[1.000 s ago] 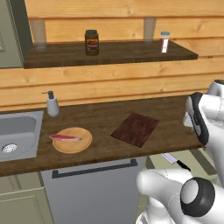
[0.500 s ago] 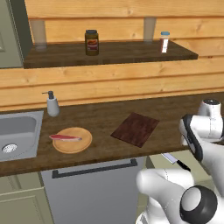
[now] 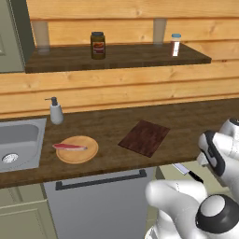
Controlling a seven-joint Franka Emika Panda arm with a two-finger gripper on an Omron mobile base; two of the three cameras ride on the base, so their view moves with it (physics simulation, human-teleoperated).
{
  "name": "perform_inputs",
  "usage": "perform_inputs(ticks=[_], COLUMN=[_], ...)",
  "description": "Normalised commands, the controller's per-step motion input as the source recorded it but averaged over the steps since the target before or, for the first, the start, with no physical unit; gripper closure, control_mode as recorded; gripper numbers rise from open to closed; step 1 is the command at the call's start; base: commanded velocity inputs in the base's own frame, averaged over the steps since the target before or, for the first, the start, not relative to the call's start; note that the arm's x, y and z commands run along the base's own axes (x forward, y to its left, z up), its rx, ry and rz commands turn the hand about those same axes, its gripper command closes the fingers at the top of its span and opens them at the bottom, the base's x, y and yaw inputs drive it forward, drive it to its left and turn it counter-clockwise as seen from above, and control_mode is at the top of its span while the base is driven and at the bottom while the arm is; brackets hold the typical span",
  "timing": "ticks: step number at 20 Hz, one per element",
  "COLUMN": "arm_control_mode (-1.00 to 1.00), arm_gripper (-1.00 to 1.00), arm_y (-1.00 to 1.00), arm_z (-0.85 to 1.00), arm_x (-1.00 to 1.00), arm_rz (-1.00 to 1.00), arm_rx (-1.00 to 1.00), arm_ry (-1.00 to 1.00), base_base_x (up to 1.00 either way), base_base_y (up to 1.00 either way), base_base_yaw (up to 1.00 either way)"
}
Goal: Pick up the knife from the drawer and place it on the cutting board. Then place the meat from the plate to the cutting board.
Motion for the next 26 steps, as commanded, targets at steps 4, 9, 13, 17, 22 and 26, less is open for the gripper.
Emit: perform_inputs(ticks=[4,9,13,17,22,26], arm_control_mode=[-1.0,-1.0,-1.0,-1.0,-1.0,-1.0], arm_gripper=[-1.0,-1.0,-1.0,-1.0,-1.0,-1.0], arm_y=[0.0,-0.01,0.0,-0.03,-0.25,-0.28], arm_z=[-0.07,-0.18,-0.22,-0.19,-0.1,-0.27], arm_x=[0.0,0.15,0.28,0.27,0.04,0.0], arm_rz=[0.0,0.0,0.0,0.05,0.06,0.01], arm_rx=[-0.05,-0.01,0.01,0.1,0.09,0.01], arm_ry=[0.07,0.0,0.0,0.0,0.0,0.0], base_base_x=[0.0,0.0,0.0,0.0,0.0,0.0], base_base_y=[0.0,0.0,0.0,0.0,0.0,0.0], base_base_yaw=[0.0,0.0,0.0,0.0,0.0,0.0])
